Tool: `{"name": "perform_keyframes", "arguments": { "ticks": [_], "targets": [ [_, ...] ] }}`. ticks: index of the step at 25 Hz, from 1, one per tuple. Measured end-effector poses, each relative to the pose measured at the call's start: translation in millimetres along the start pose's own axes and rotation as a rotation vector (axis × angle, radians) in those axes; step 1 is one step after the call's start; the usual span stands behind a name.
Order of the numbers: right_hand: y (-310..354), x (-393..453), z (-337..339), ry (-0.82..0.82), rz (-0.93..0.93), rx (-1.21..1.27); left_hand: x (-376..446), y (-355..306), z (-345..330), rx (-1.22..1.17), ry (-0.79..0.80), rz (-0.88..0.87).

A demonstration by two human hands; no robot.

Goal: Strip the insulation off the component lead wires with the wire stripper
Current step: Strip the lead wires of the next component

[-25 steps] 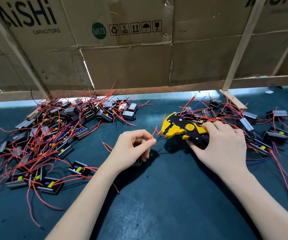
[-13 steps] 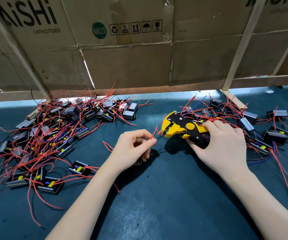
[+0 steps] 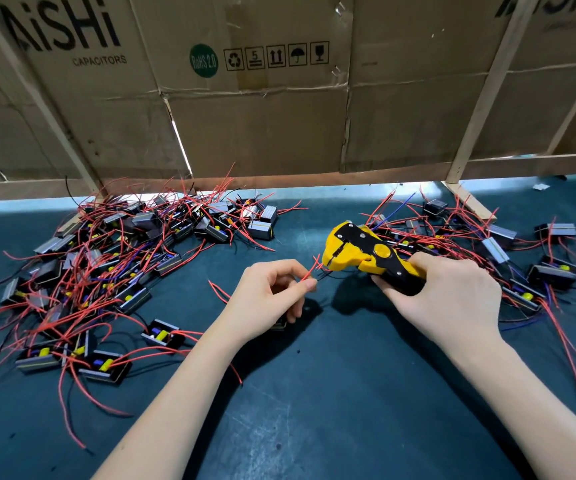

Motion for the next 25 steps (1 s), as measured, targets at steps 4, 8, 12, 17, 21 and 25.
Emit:
{"name": "perform_keyframes", "arguments": {
  "ticks": [4, 8, 12, 17, 21, 25],
  "targets": [
    [-1.7, -0.4, -5.2, -0.080, 0.068, -0.028, -1.1, -0.8, 1.0, -0.016, -0.002, 0.009],
    [-10.5, 1.1, -9.9, -0.081, 0.004, -0.048, -1.2, -2.0, 1.6, -0.028, 0.016, 0.009],
    [-15.7, 2.7, -10.0, -0.045, -0.046, -0.021, -2.6, -8.0, 2.0, 0.085, -0.063, -0.040],
    [-15.7, 5.4, -6.2, -0.045, -0.073, 0.069, -7.9, -13.8, 17.7, 0.848, -0.081, 0.031],
    [-12.1, 7.0, -4.0, -0.059, -0.075, 0.137, -5.9, -18.1, 6.9, 0.835, -0.053, -0.070],
    [-11.4, 6.5, -0.7, -0.075, -0.076, 0.196, -11.2, -32.4, -18.3, 0.258, 0.089, -0.201]
  ]
}}
Point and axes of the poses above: each hand's wrist, its own x-axis towards the middle knuckle, its own z-axis out of the back of the hand, y = z × x, the point moved 2 cm from there along x, towards the middle knuckle, and after that the axes turned 1 degree about -y, right-handed, at the moved point
